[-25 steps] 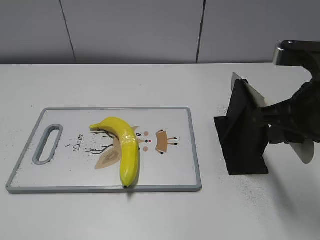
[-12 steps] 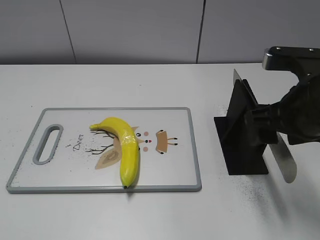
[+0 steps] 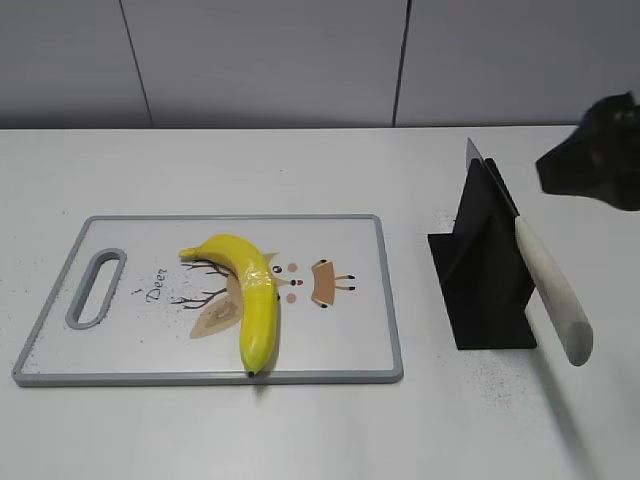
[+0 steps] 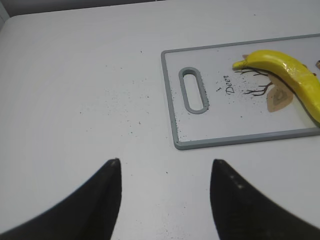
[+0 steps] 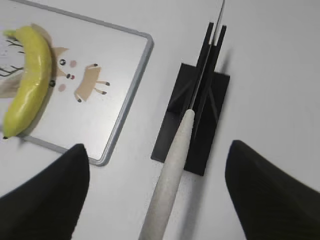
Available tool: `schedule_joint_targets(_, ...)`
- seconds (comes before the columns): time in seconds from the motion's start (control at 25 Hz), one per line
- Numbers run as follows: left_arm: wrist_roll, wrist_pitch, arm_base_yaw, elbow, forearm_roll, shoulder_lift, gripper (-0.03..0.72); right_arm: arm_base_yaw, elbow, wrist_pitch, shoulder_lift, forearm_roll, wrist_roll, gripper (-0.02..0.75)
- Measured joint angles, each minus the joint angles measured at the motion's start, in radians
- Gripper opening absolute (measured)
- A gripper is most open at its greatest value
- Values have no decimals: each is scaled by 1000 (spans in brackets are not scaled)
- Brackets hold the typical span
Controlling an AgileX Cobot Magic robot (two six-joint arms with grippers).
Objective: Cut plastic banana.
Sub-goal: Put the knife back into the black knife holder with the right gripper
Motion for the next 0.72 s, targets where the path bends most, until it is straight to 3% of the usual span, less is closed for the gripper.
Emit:
schedule_joint_targets(0.2, 0, 0, 0, 0, 0, 0, 531, 0, 84, 51, -272, 17, -101, 615)
schedule_joint_targets(0.72, 0, 0, 0, 0, 1, 0, 529, 0, 350, 216, -852, 11, -113, 575)
